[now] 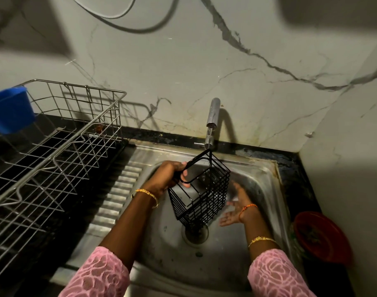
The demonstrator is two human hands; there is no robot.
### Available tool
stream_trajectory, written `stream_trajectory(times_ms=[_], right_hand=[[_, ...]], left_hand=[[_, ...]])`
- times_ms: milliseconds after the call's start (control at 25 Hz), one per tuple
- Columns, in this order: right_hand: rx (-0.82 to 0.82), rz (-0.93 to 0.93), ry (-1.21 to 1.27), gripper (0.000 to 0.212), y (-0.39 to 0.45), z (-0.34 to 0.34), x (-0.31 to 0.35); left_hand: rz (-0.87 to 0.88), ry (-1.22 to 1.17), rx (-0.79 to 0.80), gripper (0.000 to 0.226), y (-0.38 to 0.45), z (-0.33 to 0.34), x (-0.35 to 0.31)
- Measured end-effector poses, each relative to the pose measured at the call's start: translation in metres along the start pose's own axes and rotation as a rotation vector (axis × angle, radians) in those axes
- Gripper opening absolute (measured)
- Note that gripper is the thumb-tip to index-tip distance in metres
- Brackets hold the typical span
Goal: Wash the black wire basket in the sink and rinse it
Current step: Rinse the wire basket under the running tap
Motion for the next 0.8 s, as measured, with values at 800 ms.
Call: stream_trajectory(times_ms=[800], right_hand=[[-0.086,-0.035,0.264,0.070,0.025,-0.002,-0.024]], left_hand=[[0.284,0.468,-0.049,0.047,0.030,0.028,-0.024]])
Point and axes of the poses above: each hand's wrist, its own y-axis towards the middle knuckle, its own z-axis out of the palm, x = y × z, the point moved 6 cm from there along y, towards the middle knuckle, and after that the axes turned 13 degrees about -x, right-handed, at the moved point
